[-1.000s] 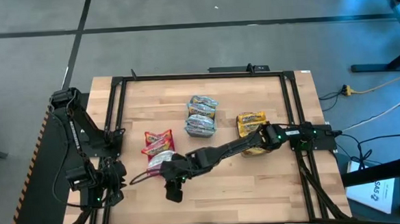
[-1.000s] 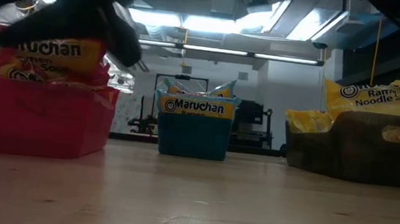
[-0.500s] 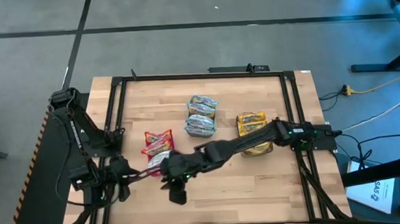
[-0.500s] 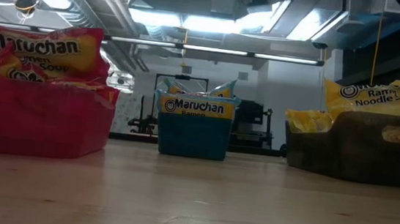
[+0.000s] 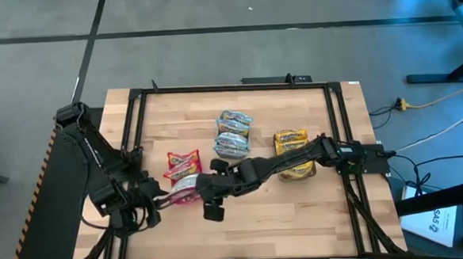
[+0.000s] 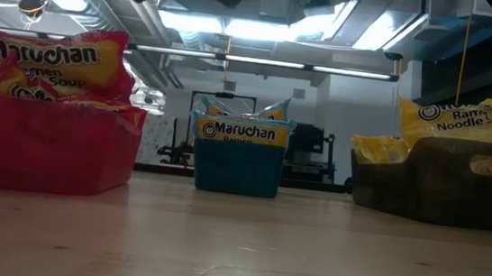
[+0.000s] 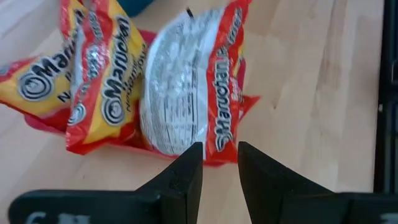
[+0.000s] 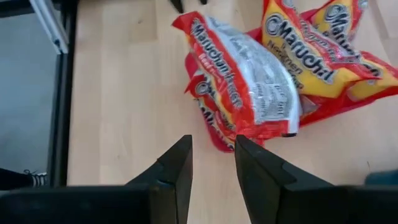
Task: Sort Maruchan noodles
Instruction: Adjust the red noodle packs in the red bin
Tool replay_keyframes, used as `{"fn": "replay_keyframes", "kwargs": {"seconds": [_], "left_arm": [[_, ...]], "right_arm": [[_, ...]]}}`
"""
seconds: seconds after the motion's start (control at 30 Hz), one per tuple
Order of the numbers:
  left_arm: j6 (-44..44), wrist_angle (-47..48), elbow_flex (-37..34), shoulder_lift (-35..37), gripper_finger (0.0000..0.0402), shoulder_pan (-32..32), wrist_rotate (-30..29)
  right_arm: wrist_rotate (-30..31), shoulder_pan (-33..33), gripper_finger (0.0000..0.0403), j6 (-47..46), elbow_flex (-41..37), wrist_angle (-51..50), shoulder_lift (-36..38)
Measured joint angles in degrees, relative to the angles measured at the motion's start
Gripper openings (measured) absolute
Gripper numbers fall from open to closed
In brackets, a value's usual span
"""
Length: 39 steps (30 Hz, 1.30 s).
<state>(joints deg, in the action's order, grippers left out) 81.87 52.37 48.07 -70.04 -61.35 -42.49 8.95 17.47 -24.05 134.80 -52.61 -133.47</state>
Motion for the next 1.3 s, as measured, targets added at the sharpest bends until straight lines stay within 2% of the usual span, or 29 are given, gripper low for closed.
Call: {"fn": "replay_keyframes", "kwargs": {"seconds": [0.13, 0.57, 0.73, 1.13, 1.3], "left_arm": [[-4.7, -2.4, 0.0, -0.1, 0.0095, 1.6, 3.6], [-11.3, -3.0, 0.0, -0.1, 0.0095, 6.8, 5.0], [-12.0, -2.7, 0.0, -0.1, 0.0095, 8.7, 9.9], [-12.1, -1.8, 0.0, -0.1, 0.0095, 9.9, 9.7], [-11.9, -1.8, 0.0, -0.1, 0.0095, 10.0, 9.7]], "right_arm": [[0.2, 0.0, 0.0117, -0.1, 0.1, 0.8, -0.4], [1.0, 0.1, 0.0117, -0.3, 0.0, 0.0, -1.8], [0.1, 0.2, 0.0117, -1.5, -0.4, -0.4, -3.0], [0.6, 0.1, 0.0117, -1.0, -0.4, 2.3, -7.1], [3.9, 0.2, 0.0117, -1.0, -0.4, 2.9, -9.1]]}}
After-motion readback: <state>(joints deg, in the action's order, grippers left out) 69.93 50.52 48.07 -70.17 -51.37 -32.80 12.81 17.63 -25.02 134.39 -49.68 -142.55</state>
